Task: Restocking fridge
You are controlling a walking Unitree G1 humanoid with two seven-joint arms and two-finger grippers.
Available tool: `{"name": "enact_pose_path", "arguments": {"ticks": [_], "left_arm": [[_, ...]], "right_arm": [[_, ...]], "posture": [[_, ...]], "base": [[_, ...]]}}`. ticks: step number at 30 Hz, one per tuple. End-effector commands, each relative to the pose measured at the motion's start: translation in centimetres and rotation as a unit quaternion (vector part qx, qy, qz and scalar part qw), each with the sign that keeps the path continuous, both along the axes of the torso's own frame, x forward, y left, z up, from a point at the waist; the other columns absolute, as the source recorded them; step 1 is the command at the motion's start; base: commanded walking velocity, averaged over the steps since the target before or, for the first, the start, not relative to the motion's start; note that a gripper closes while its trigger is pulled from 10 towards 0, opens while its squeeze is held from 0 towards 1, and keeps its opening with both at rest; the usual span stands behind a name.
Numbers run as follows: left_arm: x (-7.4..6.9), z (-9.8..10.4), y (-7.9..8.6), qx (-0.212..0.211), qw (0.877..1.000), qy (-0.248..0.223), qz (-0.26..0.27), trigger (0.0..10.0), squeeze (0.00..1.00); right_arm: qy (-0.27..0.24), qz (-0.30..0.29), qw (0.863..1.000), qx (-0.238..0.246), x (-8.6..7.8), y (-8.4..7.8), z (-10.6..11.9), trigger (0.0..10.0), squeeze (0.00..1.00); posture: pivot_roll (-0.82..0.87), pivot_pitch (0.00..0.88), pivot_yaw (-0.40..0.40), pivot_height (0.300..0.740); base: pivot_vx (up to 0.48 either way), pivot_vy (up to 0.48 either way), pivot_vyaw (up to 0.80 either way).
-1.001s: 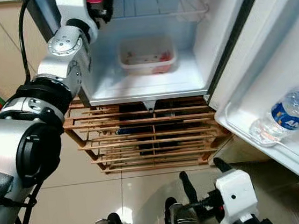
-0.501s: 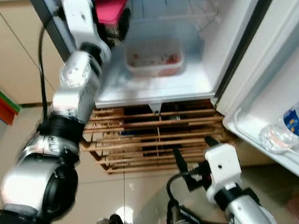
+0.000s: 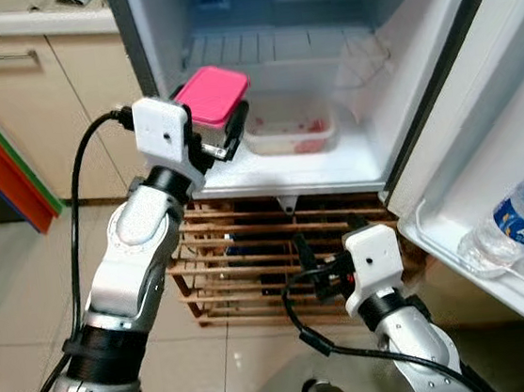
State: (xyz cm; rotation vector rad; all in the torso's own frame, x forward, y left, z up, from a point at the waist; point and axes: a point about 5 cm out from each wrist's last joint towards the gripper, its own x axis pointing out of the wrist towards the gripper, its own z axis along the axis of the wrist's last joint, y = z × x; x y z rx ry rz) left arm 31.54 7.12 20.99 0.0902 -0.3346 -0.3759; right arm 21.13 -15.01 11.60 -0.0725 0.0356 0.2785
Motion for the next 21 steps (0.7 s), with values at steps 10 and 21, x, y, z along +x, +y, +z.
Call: {"name": "enact_pose_path", "arguments": {"ticks": [10, 21], "left_arm": [[-2.5, -4.0, 5.7, 0.013, 0.991, 0.046, 0.125, 10.0, 0.0], [-1.7, -4.9, 5.1, 0.033, 0.989, 0.079, 0.124, 10.0, 0.0]], "right_arm": [[-0.048, -0.042, 0.998, 0.004, 1.6, -0.5, 1.1, 10.0, 0.0], [-0.053, -0.038, 0.998, 0.002, 2.2, -0.2, 0.8, 10.0, 0.0]], "posture": [[-0.11, 0.0, 0.01, 0.74], [-0.11, 0.0, 0.012, 0.74]], "base": [[0.0, 0.0, 0.0], [0.0, 0.0, 0.0]]}}
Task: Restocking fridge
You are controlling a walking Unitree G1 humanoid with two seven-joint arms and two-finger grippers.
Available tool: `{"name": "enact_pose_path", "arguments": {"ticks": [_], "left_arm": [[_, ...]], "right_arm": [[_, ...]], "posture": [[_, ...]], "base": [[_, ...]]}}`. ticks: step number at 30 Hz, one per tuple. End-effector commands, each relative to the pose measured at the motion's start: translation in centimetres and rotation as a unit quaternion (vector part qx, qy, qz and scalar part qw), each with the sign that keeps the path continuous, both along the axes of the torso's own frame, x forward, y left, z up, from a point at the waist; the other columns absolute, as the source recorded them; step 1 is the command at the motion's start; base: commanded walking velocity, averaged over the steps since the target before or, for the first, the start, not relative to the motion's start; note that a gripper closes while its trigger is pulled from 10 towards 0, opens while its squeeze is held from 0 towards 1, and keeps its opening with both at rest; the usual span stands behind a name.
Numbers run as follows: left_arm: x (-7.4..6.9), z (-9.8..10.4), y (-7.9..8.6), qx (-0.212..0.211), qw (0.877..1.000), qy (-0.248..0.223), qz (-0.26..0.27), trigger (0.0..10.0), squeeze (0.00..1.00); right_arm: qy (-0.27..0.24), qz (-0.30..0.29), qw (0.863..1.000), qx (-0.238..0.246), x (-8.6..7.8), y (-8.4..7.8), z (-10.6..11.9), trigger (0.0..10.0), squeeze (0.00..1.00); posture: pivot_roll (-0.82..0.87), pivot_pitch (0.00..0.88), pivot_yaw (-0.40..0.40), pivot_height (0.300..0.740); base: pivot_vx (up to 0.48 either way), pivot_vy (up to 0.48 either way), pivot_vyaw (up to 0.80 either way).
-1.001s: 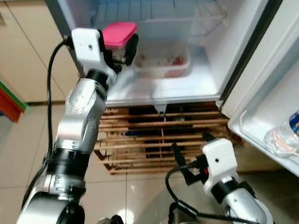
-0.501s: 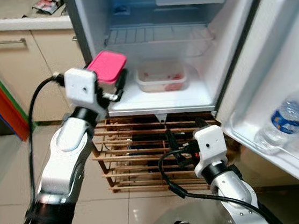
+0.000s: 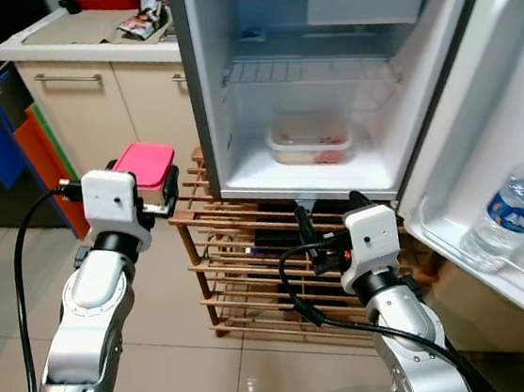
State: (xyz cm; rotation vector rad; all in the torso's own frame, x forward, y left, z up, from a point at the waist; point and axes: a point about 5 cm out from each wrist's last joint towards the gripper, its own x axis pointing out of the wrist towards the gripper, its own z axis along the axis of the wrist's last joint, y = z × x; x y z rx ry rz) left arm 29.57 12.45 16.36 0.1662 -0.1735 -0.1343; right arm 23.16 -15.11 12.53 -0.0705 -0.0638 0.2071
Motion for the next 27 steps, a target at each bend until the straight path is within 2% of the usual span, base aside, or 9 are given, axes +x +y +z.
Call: {"name": "enact_pose_path", "arguments": {"ticks": [1, 5, 6, 8, 10, 22, 23, 26, 27], "left_arm": [[0.3, -0.3, -0.3, -0.003, 1.0, 0.012, -0.008, 10.0, 0.0], [0.5, -0.4, -0.3, -0.001, 1.0, 0.013, -0.01, 10.0, 0.0], [0.6, -0.4, -0.4, -0.001, 1.0, 0.015, -0.011, 8.6, 0.0], [0.6, -0.4, -0.5, -0.001, 1.0, 0.016, -0.012, 8.1, 0.0], [0.8, -0.4, -0.5, -0.005, 1.0, 0.018, -0.011, 10.0, 0.0], [1.3, -0.4, -0.6, -0.011, 1.0, 0.019, -0.009, 10.0, 0.0], [1.3, -0.4, -0.7, -0.013, 1.0, 0.018, -0.009, 4.6, 0.0], [1.3, -0.3, -0.8, -0.014, 1.0, 0.014, -0.017, 4.6, 0.0], [1.3, -0.2, -0.8, -0.016, 1.0, 0.011, -0.019, 0.0, 0.0]], "right_arm": [[-0.003, -0.004, 1.0, -0.005, 0.2, -0.1, -0.1, 10.0, 0.0], [-0.003, -0.005, 1.0, -0.005, 0.1, -0.1, -0.3, 10.0, 0.0], [-0.002, -0.005, 1.0, -0.006, 0.1, -0.1, -0.3, 10.0, 0.0], [-0.002, -0.005, 1.0, -0.006, 0.1, -0.1, -0.3, 10.0, 0.0], [-0.002, -0.004, 1.0, -0.007, 0.2, -0.1, -0.3, 10.0, 0.0], [-0.004, -0.003, 1.0, -0.01, 0.3, -0.2, -0.3, 10.0, 0.0], [-0.004, -0.003, 1.0, -0.01, 0.3, -0.2, -0.3, 10.0, 0.0], [-0.005, -0.002, 1.0, -0.01, 0.3, -0.1, -0.4, 10.0, 0.0], [-0.005, -0.002, 1.0, -0.01, 0.3, -0.1, -0.4, 10.0, 0.0]], "posture": [[-0.11, 0.0, 0.012, 0.74], [-0.12, 0.0, 0.014, 0.74], [-0.12, 0.0, 0.013, 0.74], [-0.12, 0.0, 0.013, 0.74], [-0.12, 0.0, 0.012, 0.74], [-0.12, 0.0, 0.01, 0.74], [-0.12, 0.0, 0.01, 0.74], [-0.12, 0.0, 0.011, 0.74], [-0.12, 0.0, 0.012, 0.74]], "base": [[0.0, 0.0, 0.0], [0.0, 0.0, 0.0], [0.0, 0.0, 0.0], [0.0, 0.0, 0.0], [0.0, 0.0, 0.0], [0.0, 0.0, 0.0], [0.0, 0.0, 0.0], [0.0, 0.0, 0.0], [0.0, 0.0, 0.0]]}}
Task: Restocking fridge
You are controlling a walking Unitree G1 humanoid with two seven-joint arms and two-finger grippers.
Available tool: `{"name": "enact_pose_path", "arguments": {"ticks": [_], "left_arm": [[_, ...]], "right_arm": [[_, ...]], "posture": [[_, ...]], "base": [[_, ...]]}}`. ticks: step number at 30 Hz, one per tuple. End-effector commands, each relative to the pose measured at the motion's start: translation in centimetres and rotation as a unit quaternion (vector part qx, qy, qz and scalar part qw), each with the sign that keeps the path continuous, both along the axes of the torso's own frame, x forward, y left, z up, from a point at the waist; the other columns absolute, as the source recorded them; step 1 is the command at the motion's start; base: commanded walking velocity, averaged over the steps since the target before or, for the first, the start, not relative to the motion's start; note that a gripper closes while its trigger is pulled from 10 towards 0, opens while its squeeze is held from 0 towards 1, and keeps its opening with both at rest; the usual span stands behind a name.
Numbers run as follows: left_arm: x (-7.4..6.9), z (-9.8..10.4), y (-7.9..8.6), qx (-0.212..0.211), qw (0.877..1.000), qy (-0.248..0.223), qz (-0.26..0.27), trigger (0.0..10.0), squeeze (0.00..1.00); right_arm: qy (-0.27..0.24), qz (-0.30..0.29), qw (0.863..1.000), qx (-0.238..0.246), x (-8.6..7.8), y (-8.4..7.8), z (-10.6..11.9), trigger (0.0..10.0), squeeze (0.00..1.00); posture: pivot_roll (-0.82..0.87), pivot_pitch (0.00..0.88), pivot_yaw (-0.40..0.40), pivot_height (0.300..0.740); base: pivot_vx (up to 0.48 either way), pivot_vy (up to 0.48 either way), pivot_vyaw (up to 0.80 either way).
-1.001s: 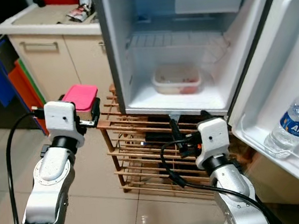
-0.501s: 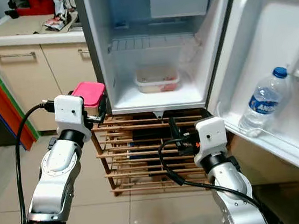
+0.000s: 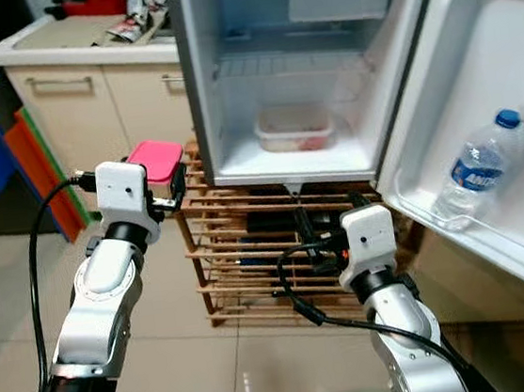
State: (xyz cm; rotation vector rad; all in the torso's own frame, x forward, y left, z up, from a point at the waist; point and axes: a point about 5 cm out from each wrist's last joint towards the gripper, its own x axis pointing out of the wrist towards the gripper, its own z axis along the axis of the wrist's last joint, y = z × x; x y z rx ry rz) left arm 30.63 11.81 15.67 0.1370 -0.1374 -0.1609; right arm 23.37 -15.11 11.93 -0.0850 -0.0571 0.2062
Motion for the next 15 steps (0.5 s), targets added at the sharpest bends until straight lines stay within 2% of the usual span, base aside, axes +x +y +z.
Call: {"name": "enact_pose_path", "arguments": {"ticks": [1, 11, 15], "left_arm": [[0.2, 0.53, -0.23, -0.006, 1.0, -0.012, -0.007, 0.0, 0.0], [0.39, 0.73, -0.36, -0.013, 1.0, -0.017, -0.008, 0.0, 0.0], [0.37, 1.01, -0.77, -0.021, 0.999, -0.021, -0.026, 0.0, 0.0]], "right_arm": [[-0.007, -0.001, 1.0, -0.003, 0.06, -0.11, 0.2, 10.0, 0.0], [-0.008, -0.002, 1.0, -0.003, 0.11, -0.14, 0.18, 10.0, 0.0], [-0.008, -0.002, 1.0, -0.004, 0.1, -0.17, 0.21, 10.0, 0.0]], "posture": [[-0.12, 0.0, 0.012, 0.74], [-0.13, 0.0, 0.013, 0.74], [-0.13, 0.0, 0.013, 0.74]], "base": [[0.0, 0.0, 0.0], [0.0, 0.0, 0.0], [0.0, 0.0, 0.0]]}}
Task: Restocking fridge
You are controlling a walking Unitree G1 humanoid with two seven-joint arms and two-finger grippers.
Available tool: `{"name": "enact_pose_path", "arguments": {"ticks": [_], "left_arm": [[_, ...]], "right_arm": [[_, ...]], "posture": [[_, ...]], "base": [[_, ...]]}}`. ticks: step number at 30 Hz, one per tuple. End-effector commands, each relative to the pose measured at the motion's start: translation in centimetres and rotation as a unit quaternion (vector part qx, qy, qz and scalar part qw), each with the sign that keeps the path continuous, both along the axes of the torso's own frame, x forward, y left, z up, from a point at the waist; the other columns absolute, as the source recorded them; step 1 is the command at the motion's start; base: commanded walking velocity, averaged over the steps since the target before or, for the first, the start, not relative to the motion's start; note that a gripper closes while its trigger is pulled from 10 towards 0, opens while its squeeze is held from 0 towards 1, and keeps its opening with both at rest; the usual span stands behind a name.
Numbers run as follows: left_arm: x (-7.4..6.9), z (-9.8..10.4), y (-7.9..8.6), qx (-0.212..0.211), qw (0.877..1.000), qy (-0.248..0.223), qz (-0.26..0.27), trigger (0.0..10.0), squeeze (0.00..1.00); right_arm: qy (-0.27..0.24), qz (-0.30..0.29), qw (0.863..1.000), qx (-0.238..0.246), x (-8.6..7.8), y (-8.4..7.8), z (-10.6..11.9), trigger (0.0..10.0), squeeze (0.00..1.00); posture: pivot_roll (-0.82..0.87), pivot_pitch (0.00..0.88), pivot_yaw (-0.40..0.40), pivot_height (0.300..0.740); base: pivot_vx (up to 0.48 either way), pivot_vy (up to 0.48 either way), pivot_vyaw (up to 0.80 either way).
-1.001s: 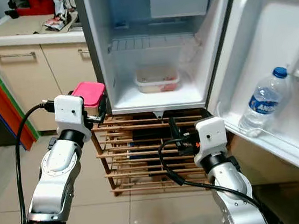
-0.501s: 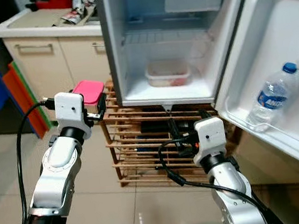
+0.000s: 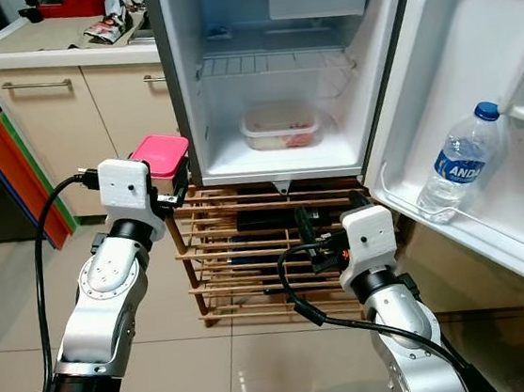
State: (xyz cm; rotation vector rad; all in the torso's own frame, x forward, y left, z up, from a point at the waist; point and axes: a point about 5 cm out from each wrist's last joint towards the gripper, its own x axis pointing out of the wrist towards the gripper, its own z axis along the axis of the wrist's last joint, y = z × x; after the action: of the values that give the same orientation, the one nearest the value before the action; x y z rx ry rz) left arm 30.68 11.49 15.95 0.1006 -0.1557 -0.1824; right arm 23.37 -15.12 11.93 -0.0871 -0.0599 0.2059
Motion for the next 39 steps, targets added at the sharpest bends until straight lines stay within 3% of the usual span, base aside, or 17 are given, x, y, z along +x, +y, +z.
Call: {"name": "enact_pose_path", "arguments": {"ticks": [1, 10, 14, 15, 18, 21, 22, 23, 28, 33, 34, 39], "left_arm": [[0.3, 0.7, -0.5, -0.003, 1.0, -0.014, -0.013, 0.0, 0.0], [0.2, 0.6, -0.5, -0.016, 1.0, -0.022, -0.015, 0.0, 0.0], [0.1, -0.7, 0.8, -0.045, 0.999, 0.005, 0.012, 0.0, 0.0], [-0.4, -1.9, 1.7, -0.035, 0.999, 0.018, 0.023, 0.0, 0.0], [-1.5, -2.8, 2.4, -0.018, 0.999, 0.026, 0.024, 0.0, 0.0], [-4.2, -4.6, 4.2, 0.011, 0.999, 0.045, 0.026, 0.0, 0.0], [-4.2, -4.6, 4.2, 0.011, 0.999, 0.045, 0.026, 0.0, 0.0], [-5.5, -5.2, 4.8, 0.036, 0.998, 0.044, 0.018, 0.0, 0.0], [-6.9, -4.4, 4.7, 0.058, 0.998, 0.001, -0.002, 0.0, 0.0], [-7.1, -4.3, 4.4, 0.044, 0.999, 0.008, 0.001, 0.0, 0.0], [-6.3, -4.0, 4.1, 0.034, 0.999, 0.012, 0.006, 10.0, 0.0], [-4.9, -2.8, 3.5, 0.031, 0.999, -0.011, -0.009, 10.0, 0.0]], "right_arm": [[-0.006, -0.002, 1.0, -0.003, 0.1, -0.2, 0.2, 10.0, 0.0], [-0.008, -0.003, 1.0, -0.002, 0.1, -0.1, 0.3, 10.0, 0.0], [-0.005, -0.011, 1.0, 0.006, 0.1, -0.2, 0.2, 10.0, 0.0], [0.006, -0.031, 0.999, 0.026, 0.0, -0.8, -0.1, 10.0, 0.0], [0.012, -0.055, 0.998, 0.03, -0.1, -1.5, -0.5, 10.0, 0.0], [0.022, -0.089, 0.996, 0.006, -0.7, -2.8, -1.4, 10.0, 0.0], [0.022, -0.089, 0.996, 0.006, -0.7, -2.8, -1.4, 10.0, 0.0], [0.024, -0.112, 0.993, -0.008, -1.0, -3.5, -2.0, 10.0, 0.0], [0.014, -0.168, 0.986, -0.013, -1.7, -5.3, -2.6, 10.0, 0.0], [0.02, -0.155, 0.988, -0.01, -2.4, -4.8, -3.2, 10.0, 0.0], [0.02, -0.143, 0.989, -0.01, -1.9, -4.2, -3.2, 10.0, 0.0], [0.009, -0.13, 0.991, -0.006, -0.7, -3.5, -3.0, 10.0, 0.0]], "posture": [[-0.13, 0.0, 0.013, 0.74], [-0.13, 0.0, 0.013, 0.74], [-0.14, 0.0, 0.014, 0.74], [-0.13, 0.0, 0.016, 0.74], [-0.13, 0.0, 0.015, 0.74], [-0.12, 0.0, 0.013, 0.74], [-0.12, 0.0, 0.013, 0.74], [-0.11, 0.0, 0.01, 0.74], [-0.08, 0.0, 0.0, 0.74], [-0.07, 0.0, 0.0, 0.74], [-0.07, 0.0, -0.001, 0.74], [-0.06, 0.0, 0.006, 0.74]], "base": [[0.0, 0.0, 0.0], [0.0, 0.0, 0.0], [0.0, 0.0, 0.0], [0.0, 0.0, 0.0], [0.0, 0.0, 0.0], [0.0, 0.0, 0.0], [0.0, 0.0, 0.0], [0.0, 0.0, 0.0], [0.0, 0.0, 0.0], [0.0, 0.0, 0.0], [0.0, 0.0, 0.0], [0.0, 0.0, 0.0]]}}
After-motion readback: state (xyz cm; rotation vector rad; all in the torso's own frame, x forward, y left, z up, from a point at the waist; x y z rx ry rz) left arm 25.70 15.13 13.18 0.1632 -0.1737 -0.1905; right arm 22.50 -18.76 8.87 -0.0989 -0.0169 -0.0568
